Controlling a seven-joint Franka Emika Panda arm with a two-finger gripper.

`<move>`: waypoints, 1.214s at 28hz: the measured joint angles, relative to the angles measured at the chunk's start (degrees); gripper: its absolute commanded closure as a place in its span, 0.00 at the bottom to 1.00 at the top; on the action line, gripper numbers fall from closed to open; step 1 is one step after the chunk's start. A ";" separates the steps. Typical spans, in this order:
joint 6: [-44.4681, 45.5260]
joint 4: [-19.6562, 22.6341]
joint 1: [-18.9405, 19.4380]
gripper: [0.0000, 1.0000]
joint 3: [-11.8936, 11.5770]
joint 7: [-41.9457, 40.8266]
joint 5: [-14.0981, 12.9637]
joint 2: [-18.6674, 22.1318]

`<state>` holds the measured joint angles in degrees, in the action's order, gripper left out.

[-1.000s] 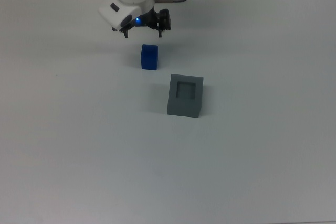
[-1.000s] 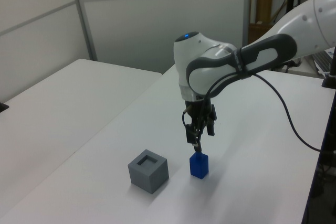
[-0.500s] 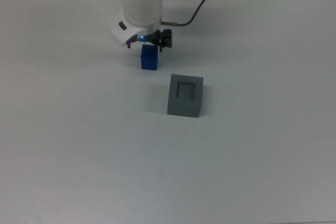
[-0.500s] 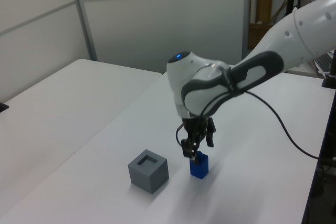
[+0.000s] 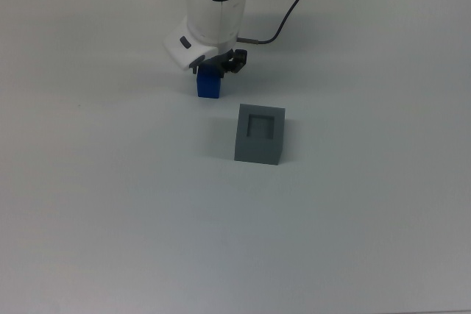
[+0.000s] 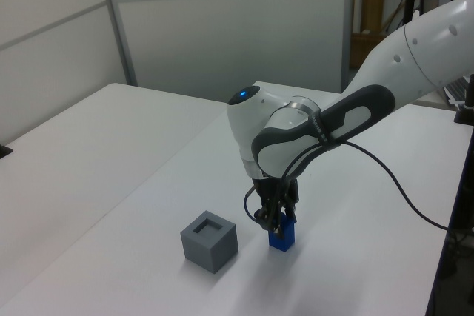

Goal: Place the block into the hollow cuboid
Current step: 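Lift the blue block and carry it above the grey hollow cube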

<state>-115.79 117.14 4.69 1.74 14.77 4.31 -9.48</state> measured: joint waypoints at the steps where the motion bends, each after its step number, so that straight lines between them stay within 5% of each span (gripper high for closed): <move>1: -0.02 -0.12 -0.01 0.59 0.00 0.01 0.01 0.00; 10: 2.26 -3.94 -0.05 0.60 -0.10 -2.42 0.50 0.07; 21: 12.05 -20.99 -0.55 0.59 -0.47 -9.03 0.42 -0.21; 34: 10.99 -29.64 3.58 0.59 -0.04 0.02 0.37 -10.37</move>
<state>-104.80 87.50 8.27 1.70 14.79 4.68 -19.85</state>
